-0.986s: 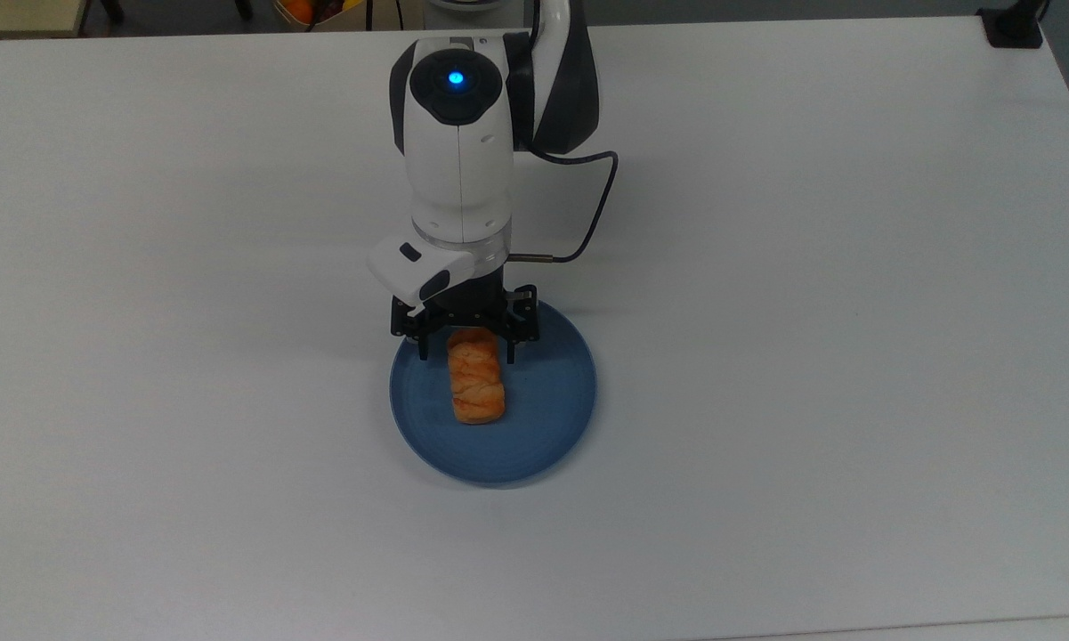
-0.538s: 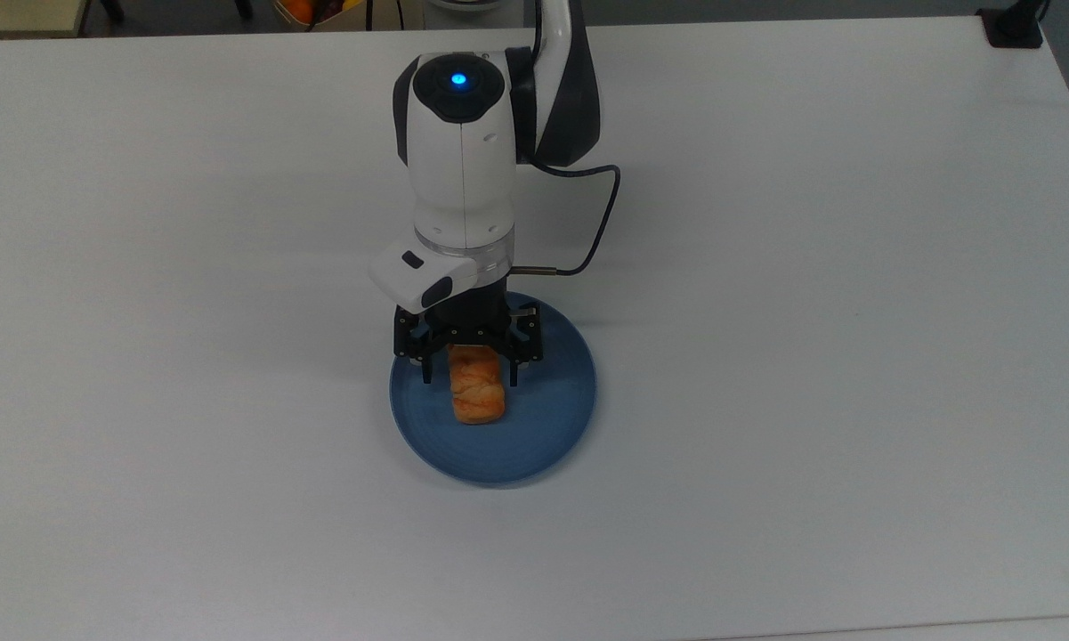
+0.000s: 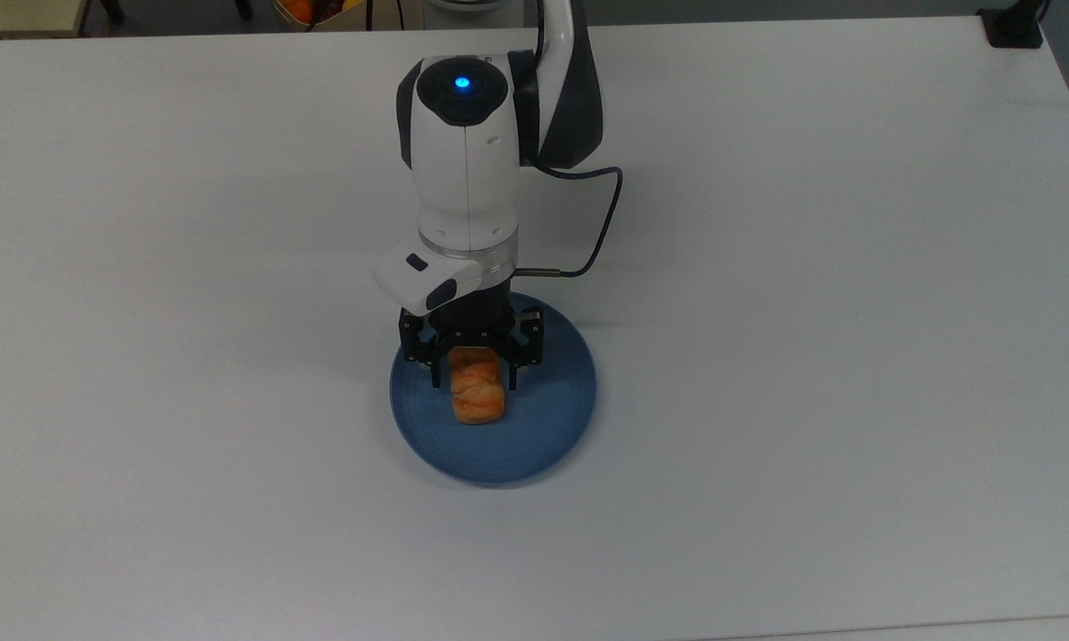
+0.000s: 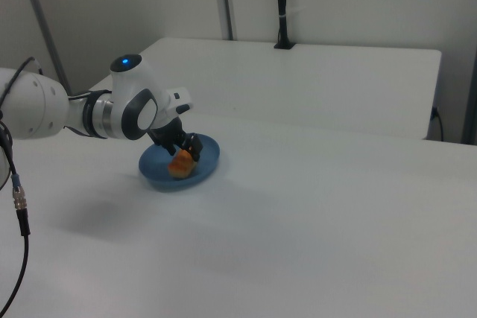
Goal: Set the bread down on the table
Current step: 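Lower the gripper around the bread roll and close on it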
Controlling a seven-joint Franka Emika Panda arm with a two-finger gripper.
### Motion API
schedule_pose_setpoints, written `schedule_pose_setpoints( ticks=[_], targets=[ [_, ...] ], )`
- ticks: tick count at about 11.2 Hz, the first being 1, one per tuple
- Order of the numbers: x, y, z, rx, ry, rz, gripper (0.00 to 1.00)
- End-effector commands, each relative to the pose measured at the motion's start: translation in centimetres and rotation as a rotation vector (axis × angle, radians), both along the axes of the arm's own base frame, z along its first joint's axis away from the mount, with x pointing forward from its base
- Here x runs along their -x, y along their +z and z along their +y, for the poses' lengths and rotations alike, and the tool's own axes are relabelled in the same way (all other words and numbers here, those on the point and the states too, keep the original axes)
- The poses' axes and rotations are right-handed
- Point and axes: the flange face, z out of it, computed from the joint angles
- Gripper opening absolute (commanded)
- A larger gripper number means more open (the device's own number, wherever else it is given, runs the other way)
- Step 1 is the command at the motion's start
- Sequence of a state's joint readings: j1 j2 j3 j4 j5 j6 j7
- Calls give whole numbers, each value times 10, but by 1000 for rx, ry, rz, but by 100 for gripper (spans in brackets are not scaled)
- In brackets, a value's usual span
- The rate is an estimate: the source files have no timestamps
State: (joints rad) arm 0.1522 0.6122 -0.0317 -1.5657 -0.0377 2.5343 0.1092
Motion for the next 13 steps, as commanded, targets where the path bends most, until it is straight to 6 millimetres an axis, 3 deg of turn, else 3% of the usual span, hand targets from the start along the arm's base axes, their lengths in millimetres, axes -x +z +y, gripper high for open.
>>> schedule_pose_setpoints(
  ticks=[1, 3, 7, 8, 13],
  targets=[
    [0, 0, 6, -1, -2, -8, 79],
    [1, -2, 6, 5, 1, -2, 74],
    [3, 4, 6, 11, 3, 14, 23],
    [3, 4, 6, 12, 2, 19, 16],
    [6, 21, 5, 14, 1, 28, 9]
  ],
)
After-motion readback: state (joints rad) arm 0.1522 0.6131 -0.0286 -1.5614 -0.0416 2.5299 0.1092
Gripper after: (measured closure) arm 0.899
